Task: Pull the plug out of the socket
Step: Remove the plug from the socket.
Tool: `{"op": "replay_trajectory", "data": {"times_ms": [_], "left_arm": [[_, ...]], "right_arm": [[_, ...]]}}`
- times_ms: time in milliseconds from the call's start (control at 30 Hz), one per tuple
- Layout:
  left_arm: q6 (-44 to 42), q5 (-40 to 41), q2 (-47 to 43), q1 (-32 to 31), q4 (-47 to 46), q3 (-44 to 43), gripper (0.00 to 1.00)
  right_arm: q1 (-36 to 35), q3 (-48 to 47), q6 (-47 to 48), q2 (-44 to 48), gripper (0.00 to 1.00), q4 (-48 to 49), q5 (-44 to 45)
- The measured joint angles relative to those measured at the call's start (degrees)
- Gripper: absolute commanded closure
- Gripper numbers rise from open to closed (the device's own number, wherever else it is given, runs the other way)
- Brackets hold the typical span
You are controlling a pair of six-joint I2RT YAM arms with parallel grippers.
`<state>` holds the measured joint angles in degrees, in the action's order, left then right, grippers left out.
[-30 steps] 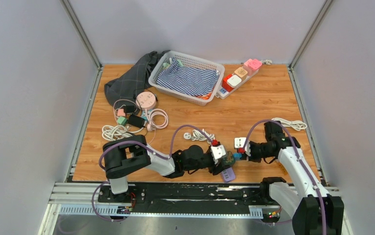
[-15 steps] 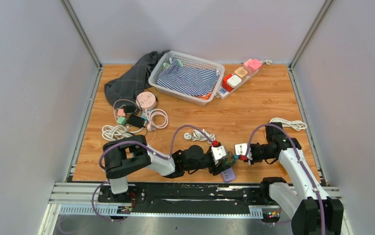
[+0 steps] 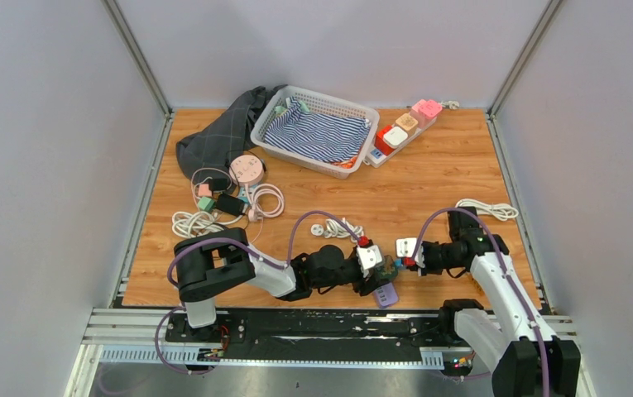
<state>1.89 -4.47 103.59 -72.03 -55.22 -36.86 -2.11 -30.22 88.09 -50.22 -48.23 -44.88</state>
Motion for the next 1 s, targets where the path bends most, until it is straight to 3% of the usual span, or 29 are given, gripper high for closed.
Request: {"op": "replay_trajectory", "data": {"times_ms": [1000], "left_arm": [[0.1, 1.2, 0.6, 0.0, 0.1, -0.7, 1.00]], "right_arm": [[2.9, 0.2, -3.8, 0.2, 1.00, 0.4, -0.8]]}}
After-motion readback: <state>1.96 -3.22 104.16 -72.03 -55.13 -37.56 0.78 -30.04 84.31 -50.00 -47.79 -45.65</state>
